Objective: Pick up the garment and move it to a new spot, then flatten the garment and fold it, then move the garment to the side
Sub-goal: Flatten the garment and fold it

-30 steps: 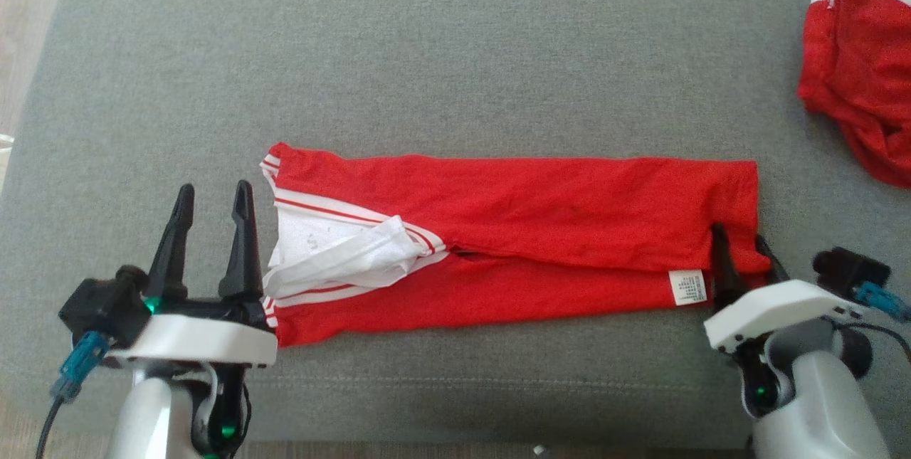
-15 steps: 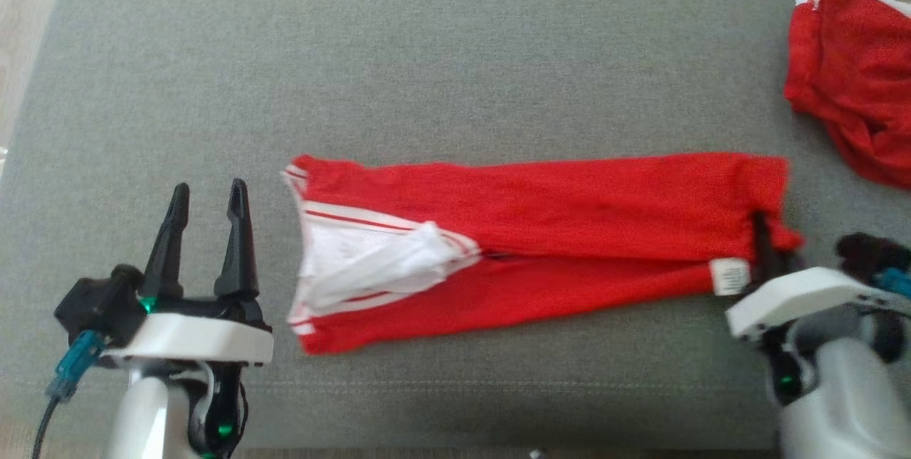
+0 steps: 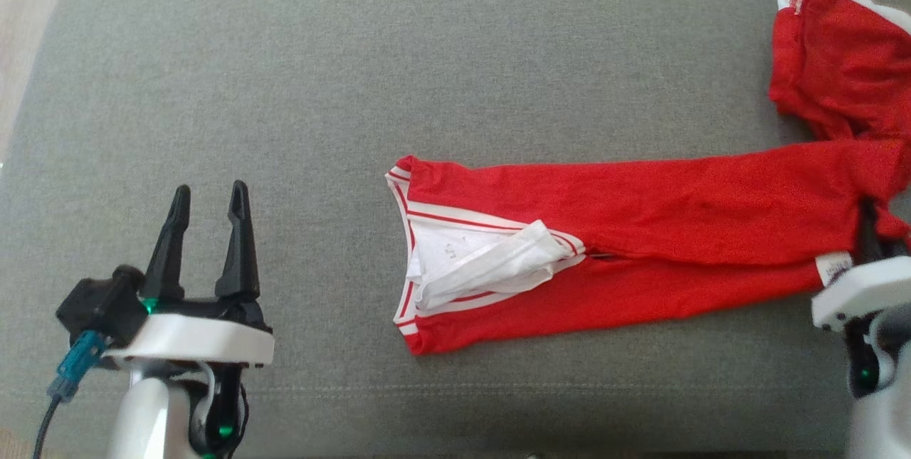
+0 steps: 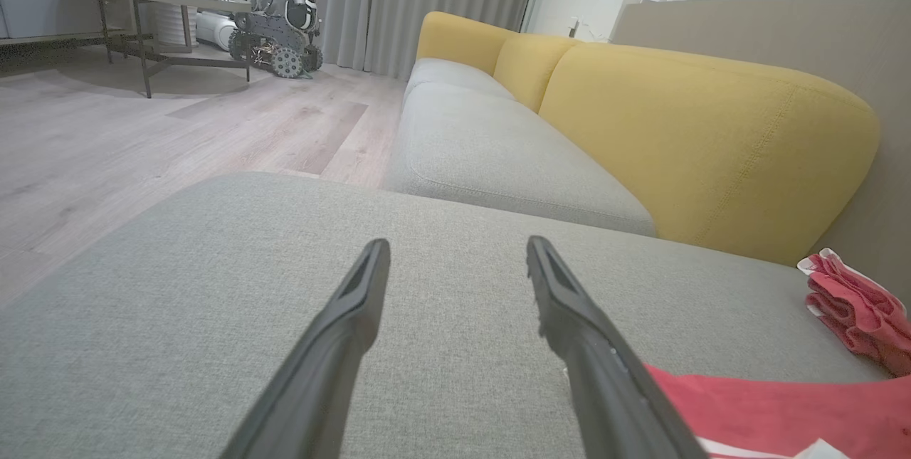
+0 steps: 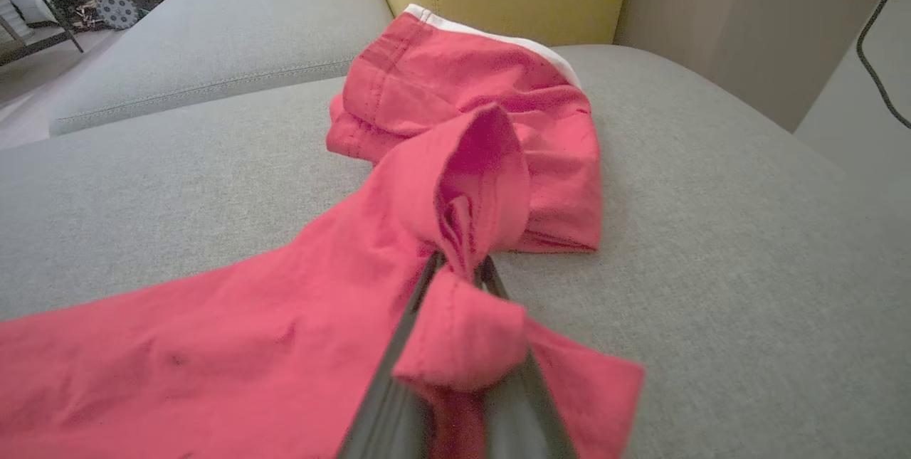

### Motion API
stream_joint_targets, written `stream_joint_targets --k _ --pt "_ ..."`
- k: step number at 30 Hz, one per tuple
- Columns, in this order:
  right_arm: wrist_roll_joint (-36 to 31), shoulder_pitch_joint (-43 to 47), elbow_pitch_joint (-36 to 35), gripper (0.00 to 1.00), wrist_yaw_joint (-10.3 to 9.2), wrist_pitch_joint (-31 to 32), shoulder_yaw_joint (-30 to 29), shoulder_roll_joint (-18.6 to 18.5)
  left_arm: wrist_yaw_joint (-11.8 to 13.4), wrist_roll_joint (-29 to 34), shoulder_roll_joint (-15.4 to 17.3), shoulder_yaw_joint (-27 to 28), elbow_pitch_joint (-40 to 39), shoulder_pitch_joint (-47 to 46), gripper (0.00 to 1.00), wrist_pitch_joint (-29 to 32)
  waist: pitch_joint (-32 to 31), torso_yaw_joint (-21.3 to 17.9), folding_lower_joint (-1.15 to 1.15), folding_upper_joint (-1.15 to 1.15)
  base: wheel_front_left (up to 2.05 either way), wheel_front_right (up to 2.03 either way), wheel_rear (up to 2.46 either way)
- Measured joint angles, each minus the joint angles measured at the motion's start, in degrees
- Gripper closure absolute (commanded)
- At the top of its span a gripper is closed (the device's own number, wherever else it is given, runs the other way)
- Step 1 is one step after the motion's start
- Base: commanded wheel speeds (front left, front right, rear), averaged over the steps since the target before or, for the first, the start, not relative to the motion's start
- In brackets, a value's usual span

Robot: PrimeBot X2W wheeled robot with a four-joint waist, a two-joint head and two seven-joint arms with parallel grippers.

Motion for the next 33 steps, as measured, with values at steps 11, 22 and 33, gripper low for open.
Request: stream_joint_targets --k 11,22,33 --pt "10.59 2.74 -14.86 1.00 0.00 7.08 13.36 3.53 -0.01 -0.18 -0.01 0.02 0.67 0.14 0.00 0.00 -1.77 -0.41 0.00 0.00 0.00 0.00 0.00" --pt "37.30 7.61 -26.03 1.00 -0.01 10.93 32.43 3.85 -0.01 -1.72 -0.03 -0.26 1.29 0.36 0.00 0.00 -3.26 -0.11 0.00 0.00 0.00 0.00 0.00" --pt "48.98 5.94 -15.19 1.00 -0.02 3.24 45.54 3.78 -0.01 -3.60 -0.04 -1.68 2.14 0.36 0.00 0.00 -2.71 3.35 0.00 0.00 0.00 0.00 0.00"
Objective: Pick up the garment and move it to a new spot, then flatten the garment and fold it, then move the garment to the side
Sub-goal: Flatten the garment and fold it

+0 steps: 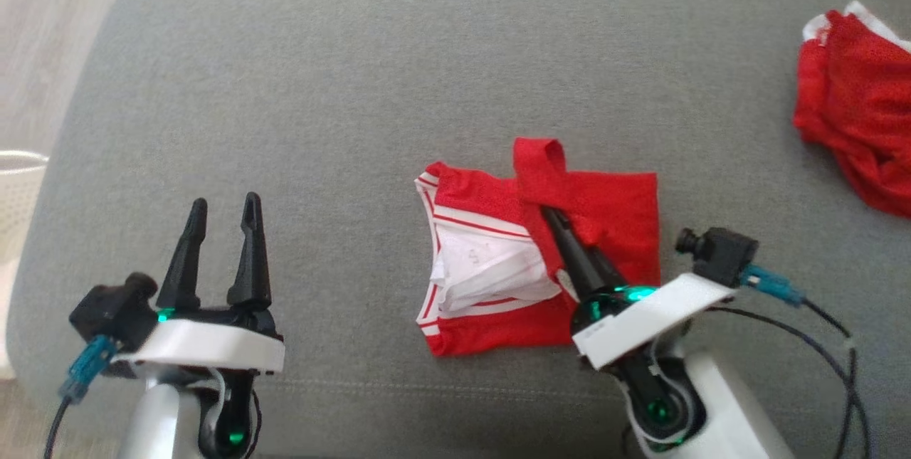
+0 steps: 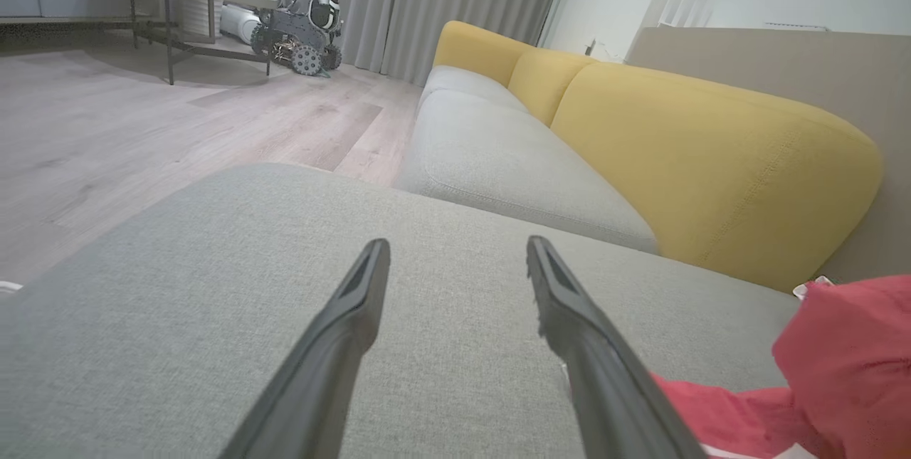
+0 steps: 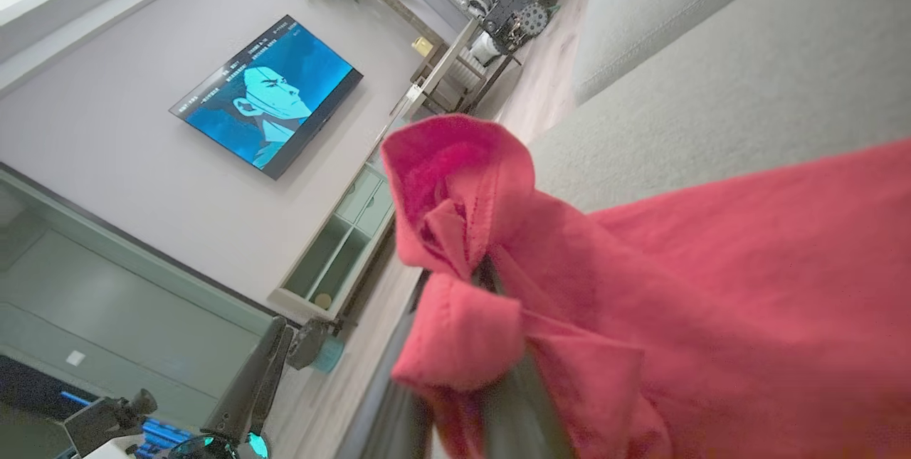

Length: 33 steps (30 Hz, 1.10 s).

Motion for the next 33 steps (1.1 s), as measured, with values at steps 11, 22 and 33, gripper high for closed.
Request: stream_joint_targets --k 11,22,33 --pt "4.91 -7.69 14.93 0.69 0.00 -10.31 8.89 -0.11 0.03 -1.08 -0.01 -0.73 0.74 -0.01 0.00 0.00 1.70 3.41 0.00 0.00 0.00 0.00 0.00" --pt "11.62 -12.48 18.94 0.00 0.00 -14.04 15.41 -0.31 0.11 -1.08 -0.01 -0.87 1.07 -0.02 0.00 0.00 2.36 2.89 0.00 0.00 0.00 0.00 0.00" --pt "1.03 -19.07 21.17 0.00 0.00 -17.48 10.16 -0.38 0.11 -1.08 -0.01 -0.34 1.02 0.01 0.00 0.00 0.73 -0.01 0.00 0.00 0.00 0.00 0.00"
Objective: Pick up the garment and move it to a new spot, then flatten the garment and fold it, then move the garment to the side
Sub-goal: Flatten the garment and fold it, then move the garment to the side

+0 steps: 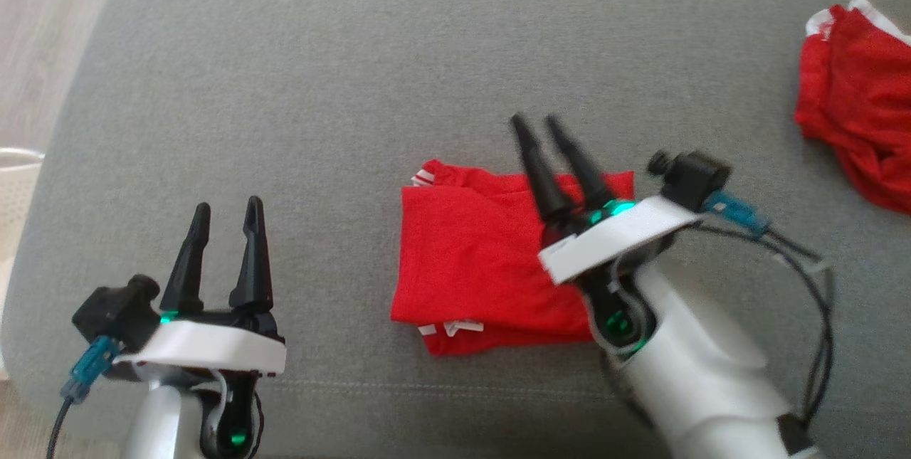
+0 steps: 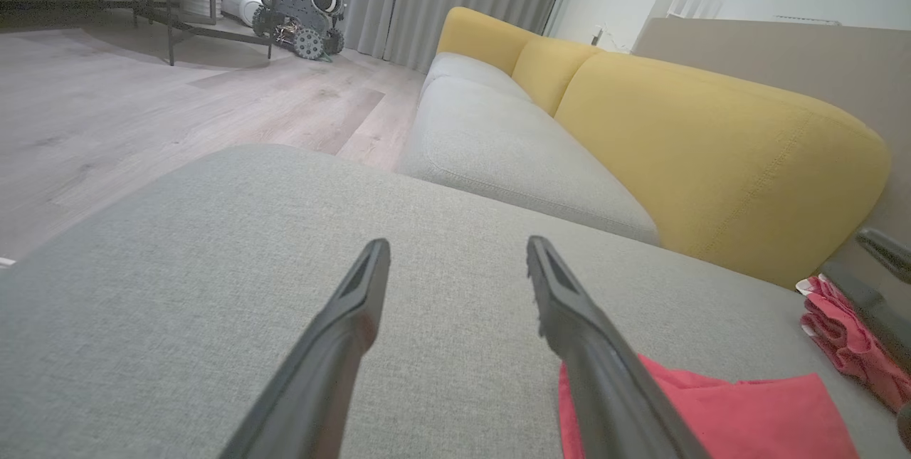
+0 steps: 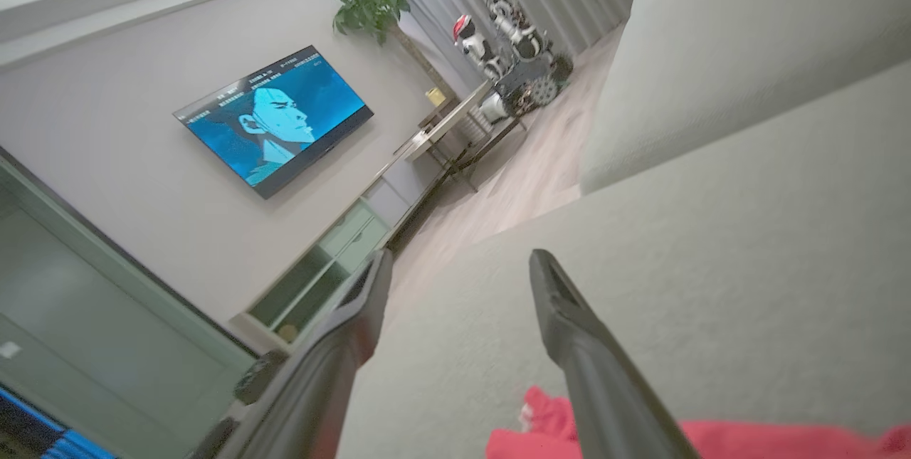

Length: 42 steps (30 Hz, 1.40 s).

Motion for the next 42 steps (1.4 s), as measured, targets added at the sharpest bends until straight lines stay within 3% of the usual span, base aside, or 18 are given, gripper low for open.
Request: stream_joint_targets --k 6,10,18,27,42 --pt "-18.41 -0.61 0.15 0.00 0.01 -0.58 -11.07 -3.01 0.02 0.00 0.00 -0.16 -1.03 -0.01 0.00 0.00 -0.36 -1.53 0.00 0.00 0.00 0.00 0.00" --pt "-30.37 1.95 -3.63 0.00 0.00 -1.08 -20.72 -5.53 0.05 0.00 0.00 -0.90 -1.81 -0.13 0.00 0.00 -0.10 -2.03 0.00 0.00 0.00 0.00 0.00" --pt "-44.07 12.46 -15.07 0.00 0.01 -1.77 -31.76 -4.50 0.55 0.00 0.00 -2.24 -2.30 -0.32 0.00 0.00 -0.19 -2.40 0.00 0.00 0.00 0.00 0.00" --pt "-50.00 20.30 -20.40 0.00 0.01 -2.50 -36.27 -1.77 0.99 0.01 0.00 -3.63 -3.59 0.03 0.00 0.00 -0.64 -3.04 0.00 0.00 0.00 0.00 0.00" --pt "-50.46 22.31 -20.78 0.00 0.01 -2.57 -36.51 0.00 1.49 0.10 0.01 -3.50 -5.13 1.65 0.00 0.00 -0.73 -3.31 0.00 0.00 0.00 0.00 0.00"
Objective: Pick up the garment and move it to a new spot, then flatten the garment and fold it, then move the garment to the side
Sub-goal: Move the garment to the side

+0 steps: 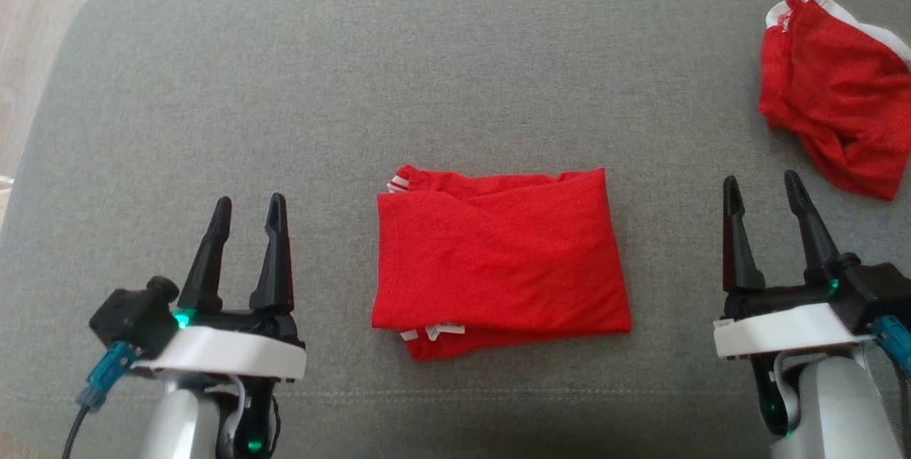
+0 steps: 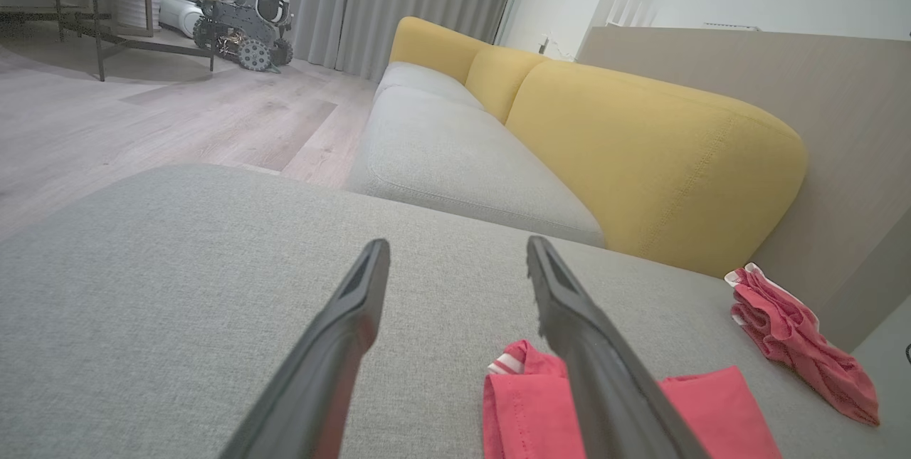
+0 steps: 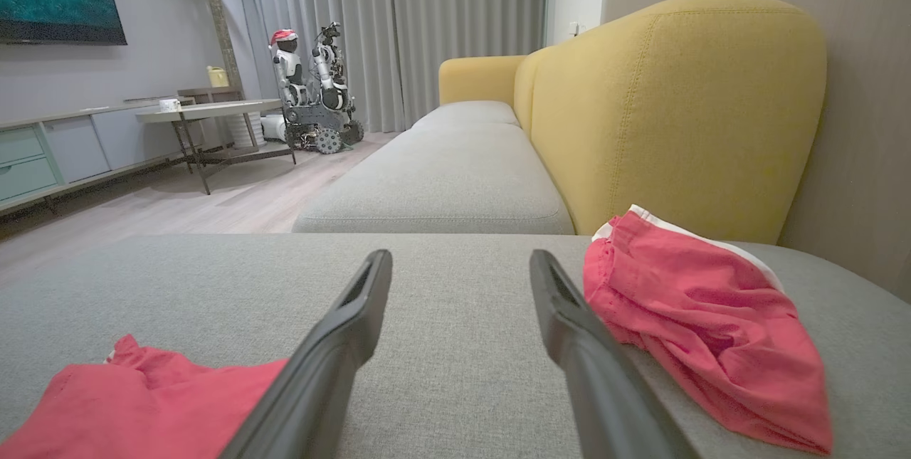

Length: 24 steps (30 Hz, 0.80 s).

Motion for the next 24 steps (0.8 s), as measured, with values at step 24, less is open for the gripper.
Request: stream_joint_targets --k 24 --pt "12.27 -5.76 16.72 0.00 0.00 4.68 11.76 -1.15 0.01 -0.01 0.00 -0.96 0.87 -0.57 0.00 0.00 2.61 2.28 0.00 0.00 0.00 0.00 0.00"
